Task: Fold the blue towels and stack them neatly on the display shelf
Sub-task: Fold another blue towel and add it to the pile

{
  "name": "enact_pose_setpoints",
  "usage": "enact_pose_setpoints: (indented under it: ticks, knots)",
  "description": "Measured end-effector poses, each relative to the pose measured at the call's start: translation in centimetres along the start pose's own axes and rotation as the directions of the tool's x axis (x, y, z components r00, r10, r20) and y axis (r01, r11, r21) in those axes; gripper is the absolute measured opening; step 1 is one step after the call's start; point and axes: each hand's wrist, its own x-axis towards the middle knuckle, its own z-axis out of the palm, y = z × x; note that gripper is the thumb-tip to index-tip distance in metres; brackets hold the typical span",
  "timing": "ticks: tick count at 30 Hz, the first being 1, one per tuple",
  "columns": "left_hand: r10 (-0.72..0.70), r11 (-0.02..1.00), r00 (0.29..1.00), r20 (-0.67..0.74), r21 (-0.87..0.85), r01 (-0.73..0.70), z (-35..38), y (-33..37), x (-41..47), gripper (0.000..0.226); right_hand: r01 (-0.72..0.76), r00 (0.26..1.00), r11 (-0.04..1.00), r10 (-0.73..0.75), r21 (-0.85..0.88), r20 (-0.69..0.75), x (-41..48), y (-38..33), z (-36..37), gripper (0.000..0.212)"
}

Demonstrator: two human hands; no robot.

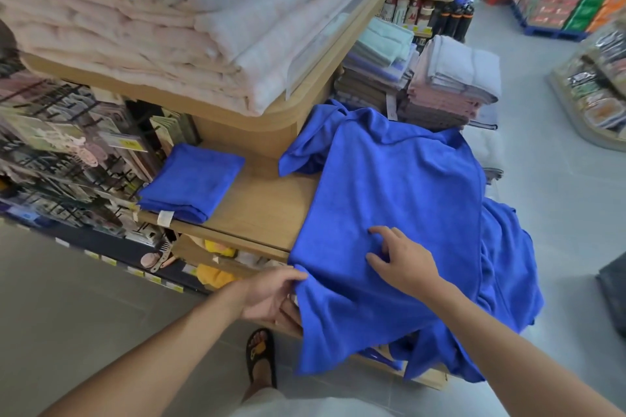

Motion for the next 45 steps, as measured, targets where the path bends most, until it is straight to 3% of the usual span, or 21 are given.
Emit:
enact_pose_setpoints:
  ticks: [3, 5, 7, 9, 11, 15, 18, 20, 22, 23, 24, 26, 28, 31, 35, 37, 38, 40, 43, 44, 45]
  knots:
    - [0.051, 0.970, 0.993, 0.110, -0.243, -0.023, 1.4, 1.5, -0.3, 0.045, 0.007, 0.995, 0.998, -0.013, 0.058, 0.099, -0.4, -0.2, -0.8, 0.048]
    - [0.110, 0.896, 0.988, 0.107, -0.441, -0.052, 2.2, 2.4, 0.0, 0.047, 0.005, 0.982, 0.971, -0.050, 0.239, 0.183, -0.9, -0.5, -1.9, 0.044]
    - [0.159, 0.778, 0.986, 0.047, -0.621, -0.096, 2.7, 3.1, 0.5, 0.047, 0.006, 0.969, 0.859, -0.131, 0.512, 0.209, -1.9, -0.9, -2.9, 0.041]
    - [0.202, 0.683, 0.979, -0.012, -0.714, -0.150, 3.0, 3.8, 1.1, 0.046, 0.062, 0.967, 0.734, -0.213, 0.676, 0.143, -3.1, -1.3, -3.3, 0.042]
    - [0.227, 0.624, 0.974, -0.030, -0.763, -0.168, 3.3, 4.3, 1.7, 0.048, 0.146, 0.962, 0.716, -0.263, 0.682, 0.070, -4.4, -1.4, -3.2, 0.044]
    - [0.255, 0.584, 0.966, -0.045, -0.789, -0.192, 4.1, 4.5, 2.3, 0.047, 0.227, 0.972, 0.895, -0.232, 0.385, -0.035, -5.3, -2.1, -1.1, 0.042]
    - [0.232, 0.601, 0.970, -0.070, -0.774, -0.199, 4.3, 4.4, 2.1, 0.045, 0.160, 0.983, 0.830, -0.085, 0.534, -0.163, -4.3, -2.7, 0.3, 0.026]
    - [0.173, 0.785, 0.979, -0.107, -0.586, -0.203, 3.9, 4.8, 1.3, 0.043, 0.131, 0.976, 0.649, 0.048, 0.749, -0.212, -3.0, -2.2, 0.2, 0.030]
    - [0.172, 0.980, 0.942, -0.289, -0.049, -0.194, 3.5, 5.8, 0.3, 0.051, 0.070, 0.966, 0.456, 0.189, 0.887, -0.174, -1.6, -1.5, -0.4, 0.025]
    - [0.262, 0.950, 0.874, -0.409, 0.269, -0.158, 3.0, 6.5, 0.2, 0.057, 0.039, 0.958, 0.413, 0.244, 0.910, -0.152, -1.1, -1.0, -0.6, 0.022]
    - [0.404, 0.843, 0.763, -0.504, 0.529, -0.098, 2.5, 7.3, 0.3, 0.060, 0.022, 0.948, 0.408, 0.281, 0.913, -0.149, -0.7, -0.4, -0.5, 0.023]
    - [0.638, 0.647, 0.525, -0.564, 0.762, 0.033, 1.4, 9.4, 1.2, 0.054, 0.018, 0.936, 0.437, 0.308, 0.899, -0.169, -0.3, 0.5, 0.0, 0.025]
    - [0.692, 0.630, 0.447, -0.567, 0.777, 0.010, 0.6, 12.0, 2.7, 0.033, 0.036, 0.934, 0.466, 0.299, 0.884, -0.195, -0.3, 0.9, 0.6, 0.024]
    - [0.664, 0.674, 0.523, -0.535, 0.731, -0.108, -0.5, 15.5, 5.6, 0.024, 0.053, 0.938, 0.502, 0.271, 0.864, -0.215, -0.7, 0.5, 1.1, 0.025]
    - [0.683, 0.632, 0.563, -0.466, 0.764, -0.134, -0.9, 17.8, 8.6, 0.023, 0.034, 0.939, 0.556, 0.267, 0.831, -0.217, -1.1, 0.1, 1.2, 0.029]
    - [0.692, 0.646, 0.557, -0.459, 0.737, -0.196, -0.2, 18.5, 9.1, 0.020, 0.020, 0.938, 0.571, 0.272, 0.821, -0.212, -1.1, 0.1, 1.1, 0.029]
    - [0.720, 0.639, 0.519, -0.460, 0.732, -0.237, 0.3, 18.8, 8.9, 0.018, 0.019, 0.939, 0.573, 0.272, 0.819, -0.212, -1.2, 0.1, 1.0, 0.029]
    - [0.824, 0.544, 0.389, -0.411, 0.764, -0.346, 1.4, 18.7, 7.3, 0.021, 0.036, 0.938, 0.548, 0.271, 0.836, -0.218, -1.3, 0.3, 0.8, 0.029]
    - [0.969, 0.196, 0.217, -0.115, 0.893, -0.404, 2.4, 16.0, 3.2, 0.023, 0.062, 0.931, 0.526, 0.276, 0.848, -0.239, -1.5, 0.6, 0.6, 0.029]
    - [0.973, 0.092, 0.229, -0.005, 0.925, -0.370, 2.4, 14.5, 2.1, 0.023, 0.070, 0.927, 0.528, 0.280, 0.846, -0.252, -1.6, 0.7, 0.6, 0.029]
    - [0.953, 0.027, 0.294, 0.066, 0.953, -0.301, 2.0, 13.0, 1.4, 0.023, 0.080, 0.924, 0.527, 0.279, 0.846, -0.262, -1.6, 0.8, 0.7, 0.028]
